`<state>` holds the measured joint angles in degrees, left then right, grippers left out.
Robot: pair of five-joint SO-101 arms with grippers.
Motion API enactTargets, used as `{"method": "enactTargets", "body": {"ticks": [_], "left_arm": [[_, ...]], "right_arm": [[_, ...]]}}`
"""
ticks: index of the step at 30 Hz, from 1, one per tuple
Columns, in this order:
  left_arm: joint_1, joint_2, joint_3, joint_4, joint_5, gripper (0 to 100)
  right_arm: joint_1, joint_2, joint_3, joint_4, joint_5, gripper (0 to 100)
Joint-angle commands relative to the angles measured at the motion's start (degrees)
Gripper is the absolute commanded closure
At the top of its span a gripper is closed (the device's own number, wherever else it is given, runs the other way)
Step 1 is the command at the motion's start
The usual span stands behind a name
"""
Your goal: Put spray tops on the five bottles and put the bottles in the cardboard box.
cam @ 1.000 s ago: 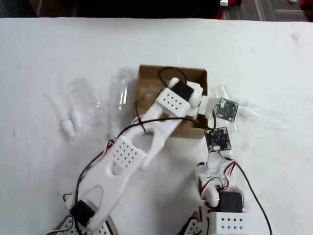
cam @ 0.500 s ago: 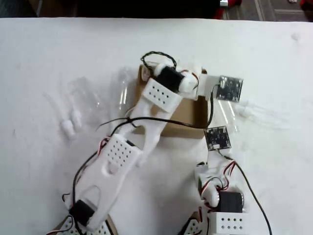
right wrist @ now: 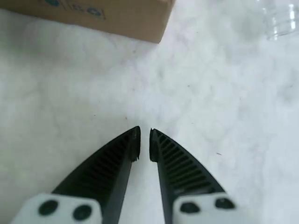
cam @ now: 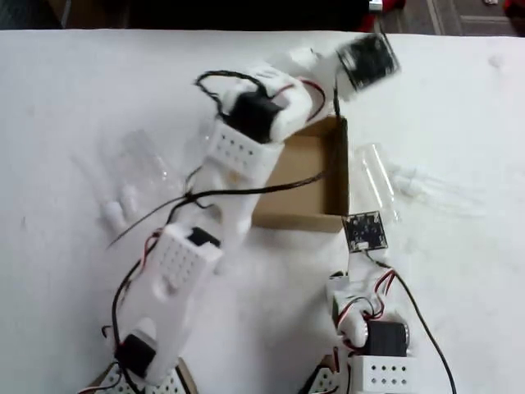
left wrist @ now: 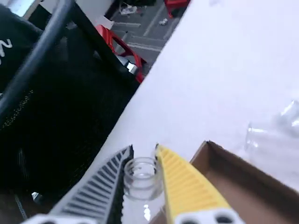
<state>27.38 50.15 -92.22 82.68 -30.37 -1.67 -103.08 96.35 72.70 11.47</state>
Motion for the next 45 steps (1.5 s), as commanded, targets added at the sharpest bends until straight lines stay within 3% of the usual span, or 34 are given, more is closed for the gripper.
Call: {"method": "enactTargets", "body": {"ticks": [1,8,23,28,40,45], "left_arm": [[1.2,-14.2,-3.2,5.5,9.6,98],[3.6,-26.2,-3.2,19.6,10.8,98],[0.6,-53.6,-2.5,20.0,11.4,98],[0.6,-58.4,-1.1,20.0,19.7,98],[0.4,-83.2,37.6,18.1,20.6,98],[-6.5,-93.1,53.1,15.1,20.6,98]], "right_arm": [[0.3,-0.2,0.4,0.2,0.2,97.5],[0.3,-0.2,0.4,0.2,0.2,97.5],[0.3,-0.2,0.4,0.2,0.2,97.5],[0.3,-0.2,0.4,0.2,0.2,97.5],[0.3,-0.2,0.4,0.2,0.2,97.5],[0.3,-0.2,0.4,0.2,0.2,97.5]]}}
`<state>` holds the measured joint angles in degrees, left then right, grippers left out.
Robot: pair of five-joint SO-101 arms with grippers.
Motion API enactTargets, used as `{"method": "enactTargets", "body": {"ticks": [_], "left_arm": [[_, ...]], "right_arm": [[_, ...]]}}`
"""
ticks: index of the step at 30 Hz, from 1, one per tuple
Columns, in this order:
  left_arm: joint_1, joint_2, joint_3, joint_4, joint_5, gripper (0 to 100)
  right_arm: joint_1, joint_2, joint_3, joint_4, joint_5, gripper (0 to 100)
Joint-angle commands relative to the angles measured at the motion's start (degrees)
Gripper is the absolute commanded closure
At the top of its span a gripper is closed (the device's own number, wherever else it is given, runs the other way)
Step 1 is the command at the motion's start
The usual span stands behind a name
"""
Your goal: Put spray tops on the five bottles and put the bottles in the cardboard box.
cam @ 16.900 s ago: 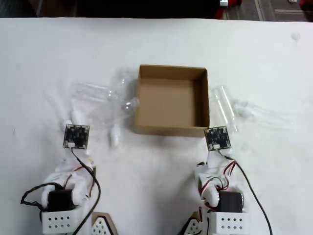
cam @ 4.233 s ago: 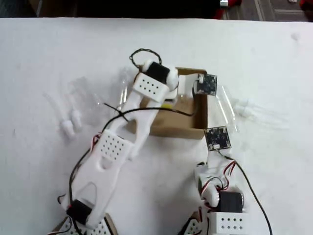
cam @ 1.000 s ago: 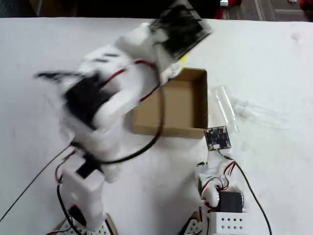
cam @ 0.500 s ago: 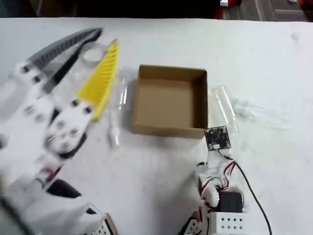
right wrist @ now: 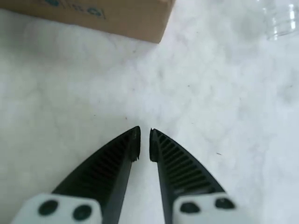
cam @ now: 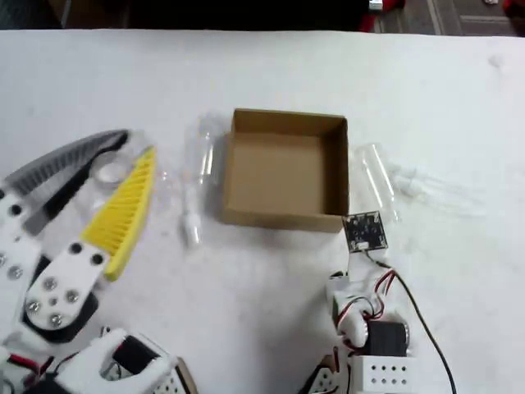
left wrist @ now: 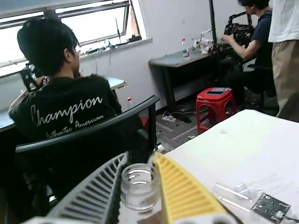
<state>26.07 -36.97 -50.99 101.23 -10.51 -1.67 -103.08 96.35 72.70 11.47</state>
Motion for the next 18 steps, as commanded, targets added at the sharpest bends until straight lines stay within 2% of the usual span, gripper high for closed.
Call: {"method": "enactTargets", "body": {"ticks": [1,6,10,15,18], "left_arm": [[-6.0,-7.9,15.1,-4.0,0.7,98],[-7.5,-18.6,31.0,-8.2,0.7,98],[-7.3,-25.6,46.5,-18.0,0.3,98],[-7.2,-31.6,71.1,-35.4,0.3,98],[-7.3,-34.1,82.5,-52.4,0.4,98]], "right_arm": [[0.3,-0.2,0.4,0.2,0.2,97.5],[0.3,-0.2,0.4,0.2,0.2,97.5],[0.3,-0.2,0.4,0.2,0.2,97.5],[0.3,-0.2,0.4,0.2,0.2,97.5],[0.3,-0.2,0.4,0.2,0.2,97.5]]}}
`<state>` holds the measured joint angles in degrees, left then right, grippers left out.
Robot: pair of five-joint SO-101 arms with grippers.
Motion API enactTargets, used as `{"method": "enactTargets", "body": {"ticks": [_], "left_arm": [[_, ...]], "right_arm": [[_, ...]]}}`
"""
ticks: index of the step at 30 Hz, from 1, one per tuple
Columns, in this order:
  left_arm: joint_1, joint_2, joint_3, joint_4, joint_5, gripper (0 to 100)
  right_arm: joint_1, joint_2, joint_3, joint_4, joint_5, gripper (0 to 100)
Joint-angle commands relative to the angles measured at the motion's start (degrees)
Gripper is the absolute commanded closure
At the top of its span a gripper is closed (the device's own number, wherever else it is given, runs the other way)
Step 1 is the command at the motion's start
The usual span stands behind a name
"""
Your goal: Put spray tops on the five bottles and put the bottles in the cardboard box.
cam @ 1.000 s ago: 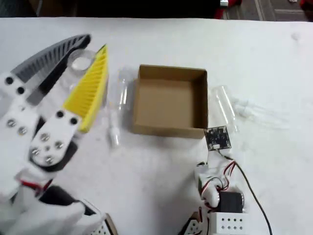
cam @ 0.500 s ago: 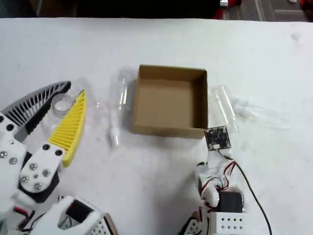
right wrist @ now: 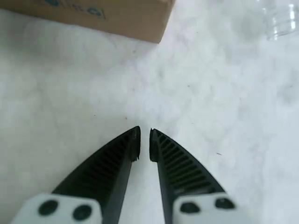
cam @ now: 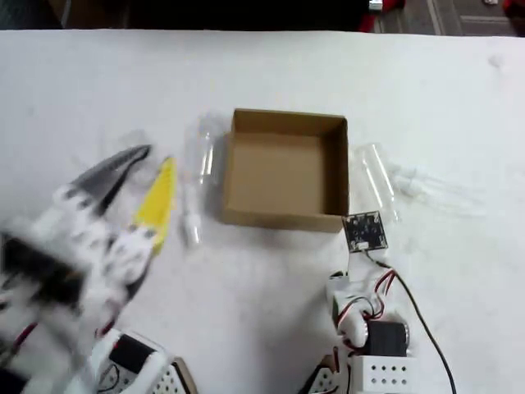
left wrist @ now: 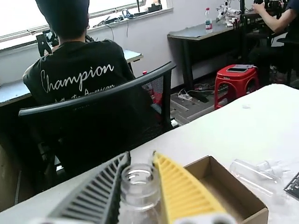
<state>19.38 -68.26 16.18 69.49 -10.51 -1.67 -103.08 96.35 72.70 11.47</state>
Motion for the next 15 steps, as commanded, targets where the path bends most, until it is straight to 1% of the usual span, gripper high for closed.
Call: {"method": "enactTargets", "body": {"ticks": [1,4,9,12,15], "left_arm": [[-0.6,-3.5,18.5,-26.6,0.7,98],[0.3,-3.9,28.1,-43.4,1.8,98],[3.9,0.7,43.0,-65.8,12.5,98],[4.5,9.2,46.0,-78.9,16.6,98],[4.1,22.8,43.1,-88.4,17.6,98]], "right_arm": [[0.3,-0.2,0.4,0.2,0.2,97.5],[0.3,-0.2,0.4,0.2,0.2,97.5],[0.3,-0.2,0.4,0.2,0.2,97.5],[0.3,-0.2,0.4,0.2,0.2,97.5],[0.3,-0.2,0.4,0.2,0.2,97.5]]}}
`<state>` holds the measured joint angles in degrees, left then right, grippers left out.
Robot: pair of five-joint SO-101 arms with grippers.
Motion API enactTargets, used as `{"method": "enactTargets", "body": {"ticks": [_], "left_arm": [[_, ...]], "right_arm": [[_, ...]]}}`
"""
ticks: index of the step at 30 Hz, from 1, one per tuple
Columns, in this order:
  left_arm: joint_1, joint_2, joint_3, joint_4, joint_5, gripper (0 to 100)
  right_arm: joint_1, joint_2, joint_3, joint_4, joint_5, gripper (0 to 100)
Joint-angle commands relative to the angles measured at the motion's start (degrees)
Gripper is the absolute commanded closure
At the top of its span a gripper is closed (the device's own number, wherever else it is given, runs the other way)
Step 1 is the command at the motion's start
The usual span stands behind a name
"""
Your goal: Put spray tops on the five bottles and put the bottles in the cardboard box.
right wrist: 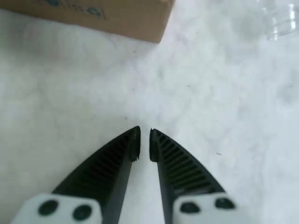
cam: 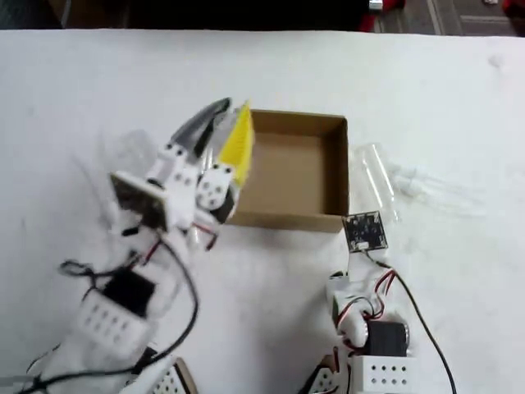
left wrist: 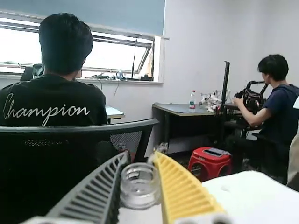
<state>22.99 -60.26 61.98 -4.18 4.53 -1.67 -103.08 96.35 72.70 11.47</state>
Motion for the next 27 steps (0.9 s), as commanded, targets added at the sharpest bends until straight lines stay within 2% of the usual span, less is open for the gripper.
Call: {"method": "enactTargets", "body": {"ticks": [1,8,17,27], "left_arm": [[-0.2,20.1,-4.7,-16.9,2.2,98],[-2.9,48.5,-17.0,-29.3,2.1,98],[-3.6,68.2,-24.1,-41.3,-1.4,98],[-7.0,78.8,-32.0,-42.3,-1.1,98]], "right_arm": [[0.3,-0.2,0.4,0.2,0.2,97.5],[0.3,-0.2,0.4,0.2,0.2,97.5],[0.3,-0.2,0.4,0.2,0.2,97.5],[0.3,-0.2,0.4,0.2,0.2,97.5]]}}
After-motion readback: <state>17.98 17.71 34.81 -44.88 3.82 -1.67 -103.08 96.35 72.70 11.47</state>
